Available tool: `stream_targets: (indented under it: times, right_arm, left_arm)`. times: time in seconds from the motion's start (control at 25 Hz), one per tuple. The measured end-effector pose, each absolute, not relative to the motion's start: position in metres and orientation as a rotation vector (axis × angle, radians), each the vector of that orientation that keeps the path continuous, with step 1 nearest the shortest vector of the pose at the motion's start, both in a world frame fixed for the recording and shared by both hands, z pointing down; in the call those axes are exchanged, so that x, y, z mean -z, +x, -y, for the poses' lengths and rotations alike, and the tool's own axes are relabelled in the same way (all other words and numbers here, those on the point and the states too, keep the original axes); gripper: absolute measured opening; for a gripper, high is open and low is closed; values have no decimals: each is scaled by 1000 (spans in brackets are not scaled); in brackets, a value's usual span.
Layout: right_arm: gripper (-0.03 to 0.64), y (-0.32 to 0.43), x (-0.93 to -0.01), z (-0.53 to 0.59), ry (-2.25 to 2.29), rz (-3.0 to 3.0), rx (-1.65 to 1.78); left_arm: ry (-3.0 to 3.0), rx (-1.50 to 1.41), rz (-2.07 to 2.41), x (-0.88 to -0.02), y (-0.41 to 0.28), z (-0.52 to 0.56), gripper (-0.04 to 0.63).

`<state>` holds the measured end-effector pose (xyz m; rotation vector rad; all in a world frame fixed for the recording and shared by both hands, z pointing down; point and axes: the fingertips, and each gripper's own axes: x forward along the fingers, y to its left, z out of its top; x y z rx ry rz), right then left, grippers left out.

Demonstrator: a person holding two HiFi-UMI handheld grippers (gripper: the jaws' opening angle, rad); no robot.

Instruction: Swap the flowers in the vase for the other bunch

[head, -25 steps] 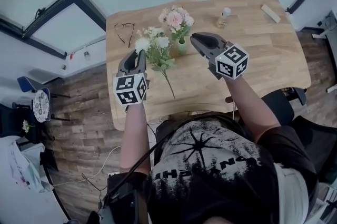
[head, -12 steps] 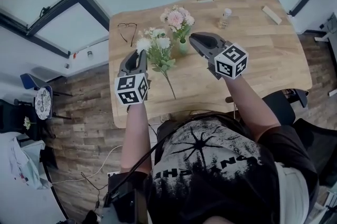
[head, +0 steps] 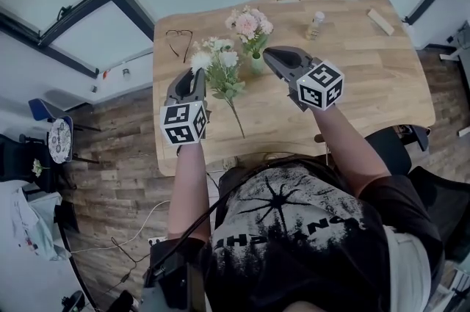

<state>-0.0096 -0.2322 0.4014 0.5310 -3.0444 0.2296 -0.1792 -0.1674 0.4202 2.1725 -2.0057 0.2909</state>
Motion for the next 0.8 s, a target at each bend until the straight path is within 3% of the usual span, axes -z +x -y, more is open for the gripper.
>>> stream_targets:
  times: [0.8]
  right_arm:
    - [34,-12,-415,235,555,3022,-256]
  left_arm:
    - [2191,-260,1970,-417,-175,179,72]
